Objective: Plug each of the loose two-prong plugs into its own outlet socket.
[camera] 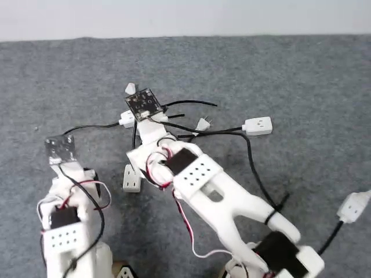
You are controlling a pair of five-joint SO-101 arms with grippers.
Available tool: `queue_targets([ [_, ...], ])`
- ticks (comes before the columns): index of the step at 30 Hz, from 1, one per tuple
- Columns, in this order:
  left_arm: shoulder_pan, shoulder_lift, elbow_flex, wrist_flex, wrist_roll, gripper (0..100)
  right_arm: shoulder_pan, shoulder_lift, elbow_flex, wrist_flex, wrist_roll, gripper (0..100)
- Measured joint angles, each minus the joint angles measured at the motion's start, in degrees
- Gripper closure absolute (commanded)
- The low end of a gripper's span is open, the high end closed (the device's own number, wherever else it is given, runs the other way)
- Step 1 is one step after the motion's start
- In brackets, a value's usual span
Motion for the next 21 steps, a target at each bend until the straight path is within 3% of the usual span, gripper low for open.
queue_targets([
  [12,-2.99,32.26,-15.47,-4.75,0.7,96,-2.73,6.24,-1.49,-1.58,-0.35,99.1],
  [21,-3.34,36.66,-17.76,-4.75,0.79,96,-2.64,9.67,-3.08,-2.81,-0.44,99.1],
])
